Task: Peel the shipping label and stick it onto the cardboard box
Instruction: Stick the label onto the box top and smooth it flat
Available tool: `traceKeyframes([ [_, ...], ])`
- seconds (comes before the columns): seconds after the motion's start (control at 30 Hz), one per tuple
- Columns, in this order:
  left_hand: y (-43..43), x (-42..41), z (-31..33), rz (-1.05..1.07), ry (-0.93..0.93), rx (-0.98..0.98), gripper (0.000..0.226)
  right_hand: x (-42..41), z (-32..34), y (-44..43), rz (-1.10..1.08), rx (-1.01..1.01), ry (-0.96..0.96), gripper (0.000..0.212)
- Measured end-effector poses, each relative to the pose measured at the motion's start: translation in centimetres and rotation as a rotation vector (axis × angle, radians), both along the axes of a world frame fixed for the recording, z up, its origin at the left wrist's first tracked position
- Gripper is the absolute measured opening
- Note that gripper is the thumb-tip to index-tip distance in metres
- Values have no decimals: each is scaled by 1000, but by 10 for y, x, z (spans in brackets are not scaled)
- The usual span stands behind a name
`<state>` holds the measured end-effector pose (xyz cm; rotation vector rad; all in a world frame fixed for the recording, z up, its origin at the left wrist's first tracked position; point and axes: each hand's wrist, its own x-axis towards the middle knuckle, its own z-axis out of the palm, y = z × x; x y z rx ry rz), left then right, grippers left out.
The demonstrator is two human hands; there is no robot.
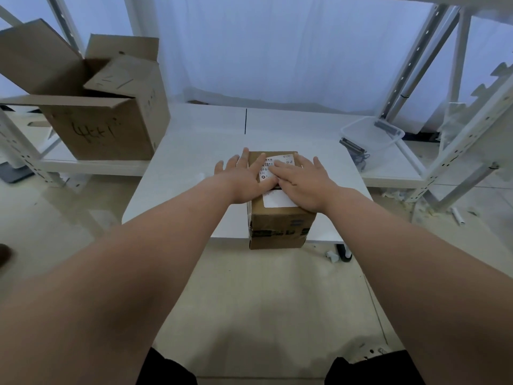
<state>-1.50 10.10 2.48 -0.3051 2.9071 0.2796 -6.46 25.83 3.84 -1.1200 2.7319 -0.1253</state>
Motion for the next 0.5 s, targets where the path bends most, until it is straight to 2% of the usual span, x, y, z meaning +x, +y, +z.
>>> traceKeyframes([
  [0.2, -7, 7, 6, -59, 8, -59, 73, -5, -3, -2, -64, 8, -63, 46],
  [0.37, -6, 7, 5, -62, 28, -96, 77, -9, -4, -3, -156, 125, 84, 52],
  [0.5, -6, 8, 4, -60, 57, -155, 81, -7, -7, -2, -228, 165, 300, 52],
])
